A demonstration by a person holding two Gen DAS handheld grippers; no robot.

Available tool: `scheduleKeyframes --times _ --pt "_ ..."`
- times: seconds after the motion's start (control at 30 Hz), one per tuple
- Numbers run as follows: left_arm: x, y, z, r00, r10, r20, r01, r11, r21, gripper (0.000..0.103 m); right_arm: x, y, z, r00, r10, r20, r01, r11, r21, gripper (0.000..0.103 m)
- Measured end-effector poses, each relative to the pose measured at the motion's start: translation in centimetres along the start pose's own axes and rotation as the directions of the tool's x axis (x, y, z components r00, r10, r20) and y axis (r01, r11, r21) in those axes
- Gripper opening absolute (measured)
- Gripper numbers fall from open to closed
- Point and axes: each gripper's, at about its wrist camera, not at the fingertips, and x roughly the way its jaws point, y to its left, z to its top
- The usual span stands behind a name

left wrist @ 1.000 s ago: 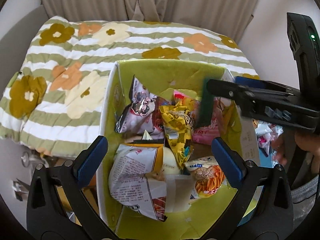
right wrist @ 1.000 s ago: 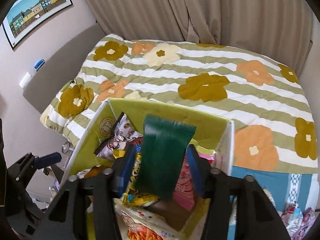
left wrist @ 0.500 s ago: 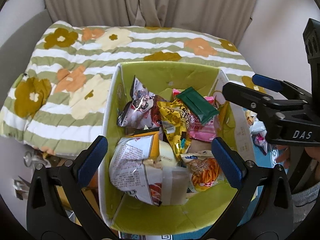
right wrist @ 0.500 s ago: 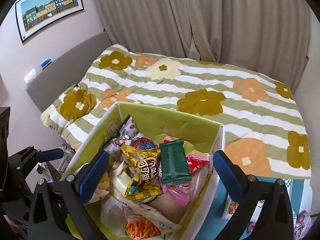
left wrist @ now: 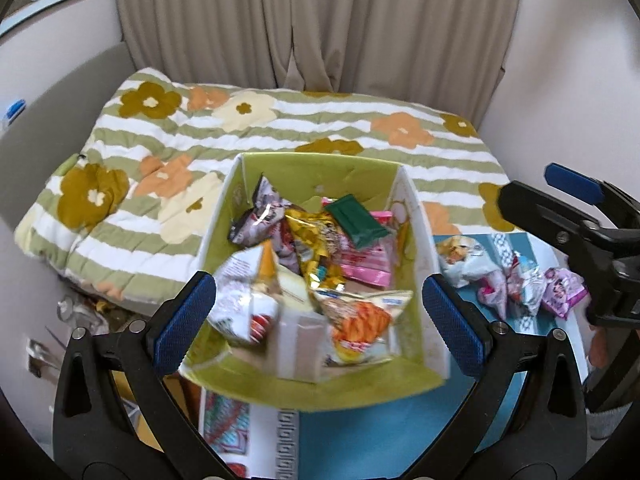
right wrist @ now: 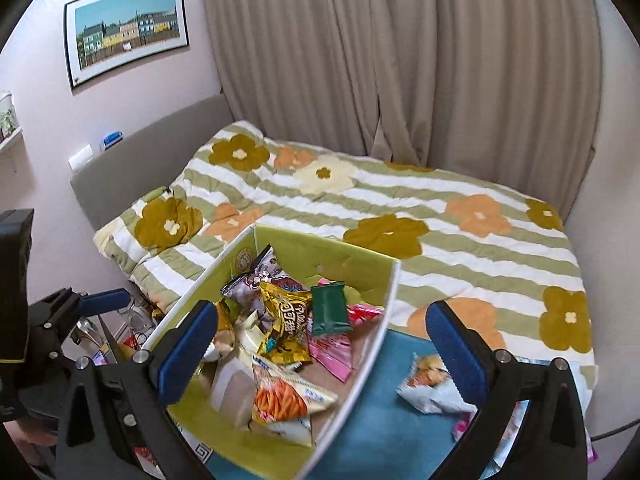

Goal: Organize snacks
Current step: 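Move both tools back over the remaining snacks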

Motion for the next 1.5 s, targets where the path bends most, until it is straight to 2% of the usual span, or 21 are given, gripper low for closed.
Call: scheduleKeyframes --times 0.23,0.47,0.67,0.83,1.03,1.23,1.5 --pt "-2.2 -4.9 -2.3 0.999 -0.005 0.037 0.005 1.000 0.010 0.103 -5.7 -3.0 -3.1 0.998 -0.045 0.041 0.043 0.998 0.043 0.103" --pt "-3.5 -9.9 -4.1 0.999 -0.031 0.040 0.030 0.999 0.034 0.103 -10.4 -7.9 -7.1 0.988 -0.144 0.056 0.138 0.985 0.107 0.103" --pt "-3.7 -15.3 -4.7 0.996 -0.062 0.057 0.059 0.996 0.069 0.103 -13.2 -12.2 -9.1 0.977 -0.208 0.055 0.199 0.970 0.139 0.103" --pt "-2.7 -20.3 -5.3 0.992 -0.120 0.049 0.114 0.987 0.112 0.103 -14.9 -16.6 -11.0 0.962 -0.270 0.029 0.264 0.954 0.144 0.103" --pt "1.3 -26.2 -5.5 0.978 -0.207 -0.028 0.209 0.965 0.155 0.103 -15.2 -21.6 -13.3 0.949 -0.314 -0.024 0.314 0.935 0.164 0.103" --pt "7.9 -30.8 -5.5 0.948 -0.286 -0.140 0.310 0.931 0.194 0.102 -14.1 -26.7 -15.9 0.943 -0.317 -0.100 0.332 0.913 0.237 0.103" --pt "16.5 -35.7 -5.9 0.910 -0.297 -0.290 0.371 0.896 0.244 0.098 -9.1 -31.8 -18.3 0.933 -0.282 -0.224 0.339 0.896 0.287 0.103"
